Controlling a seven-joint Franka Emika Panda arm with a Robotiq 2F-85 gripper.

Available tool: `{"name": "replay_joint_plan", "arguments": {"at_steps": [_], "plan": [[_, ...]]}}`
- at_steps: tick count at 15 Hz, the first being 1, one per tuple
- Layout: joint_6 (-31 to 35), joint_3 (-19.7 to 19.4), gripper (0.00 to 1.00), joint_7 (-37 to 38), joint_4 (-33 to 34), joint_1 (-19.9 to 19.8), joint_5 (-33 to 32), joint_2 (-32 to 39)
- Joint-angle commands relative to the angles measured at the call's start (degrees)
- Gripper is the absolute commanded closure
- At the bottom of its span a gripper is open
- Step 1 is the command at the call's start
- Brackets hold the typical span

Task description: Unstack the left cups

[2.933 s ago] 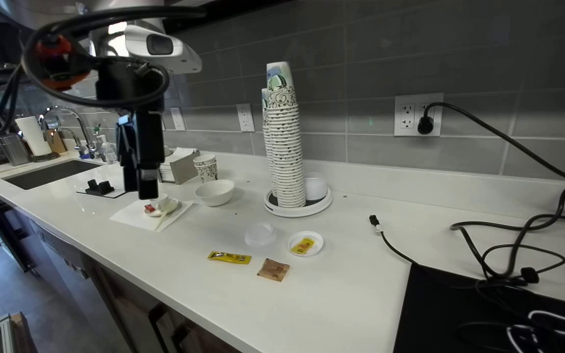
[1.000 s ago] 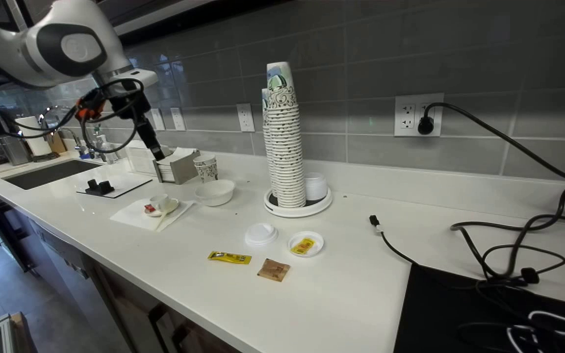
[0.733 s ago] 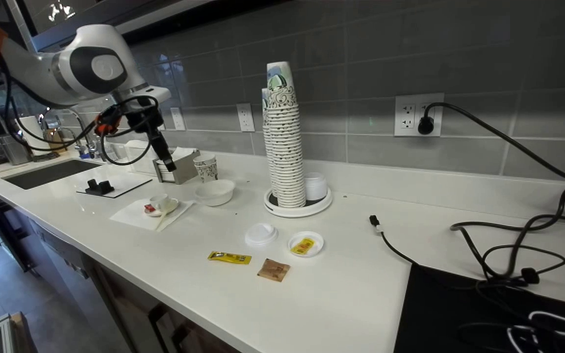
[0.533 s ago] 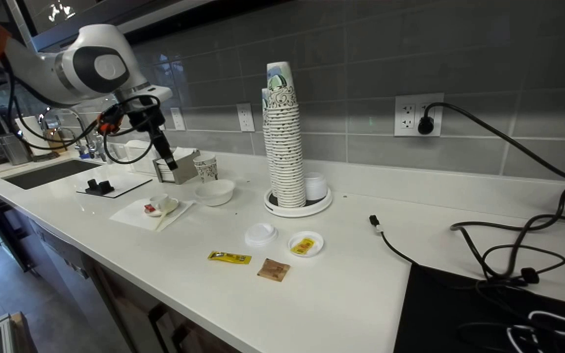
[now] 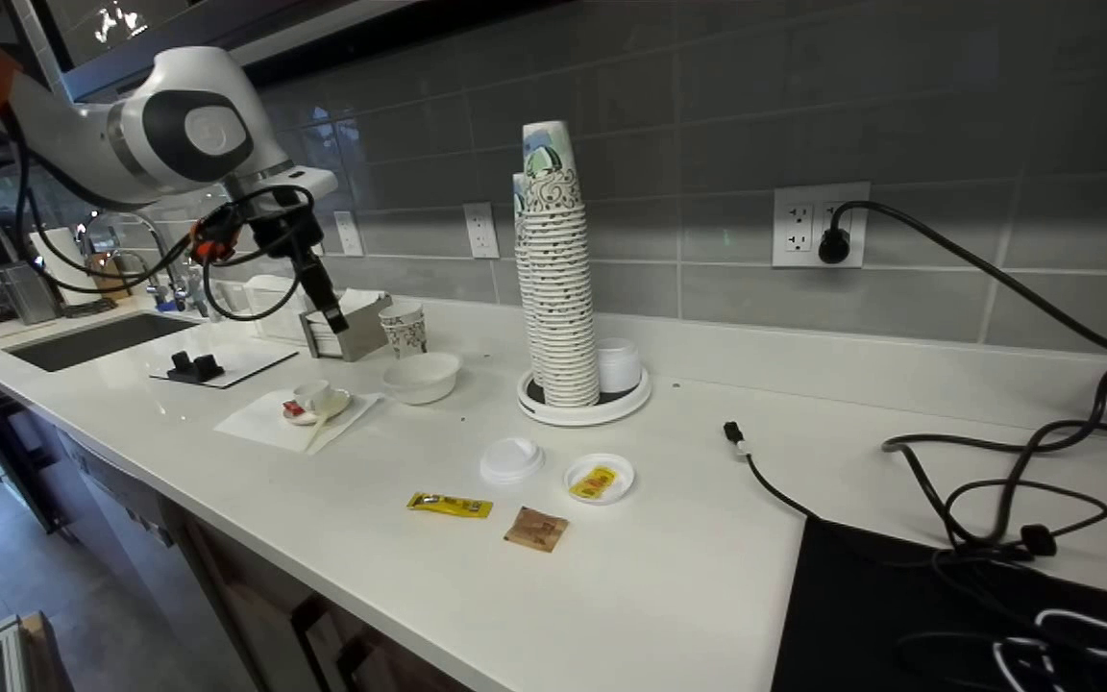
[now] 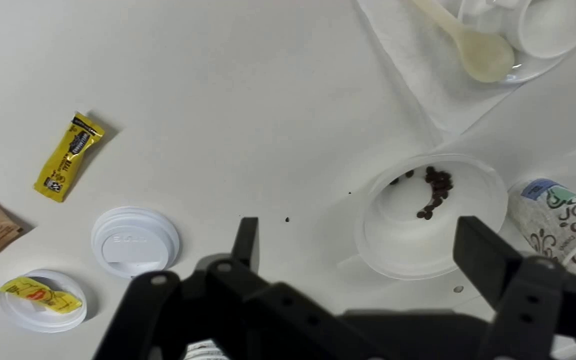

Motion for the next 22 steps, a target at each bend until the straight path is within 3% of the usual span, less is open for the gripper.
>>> {"name": "replay_joint_plan", "arguments": {"at_steps": [1,4,8,18,20,22], "plan": [[-0.6,-2.0,0.0,1.8,2.2,3.6,-0.7,1.9],[0.1,-1.7,0.0,1.2,5.3,6.4,2.3,5.4],[-0.3,-2.0,0.0,9.1,13.1,10.5,1.1,13.1],[3.9,-9.6,0.0,18.8,34.2,17.5,2.8,31.0],[4.7,-10.7,0.26,19.3,37.8,18.5,3.1,34.1],[4.8,-11.9,0.41,20.0,41.5,19.7,3.1,37.1]]}}
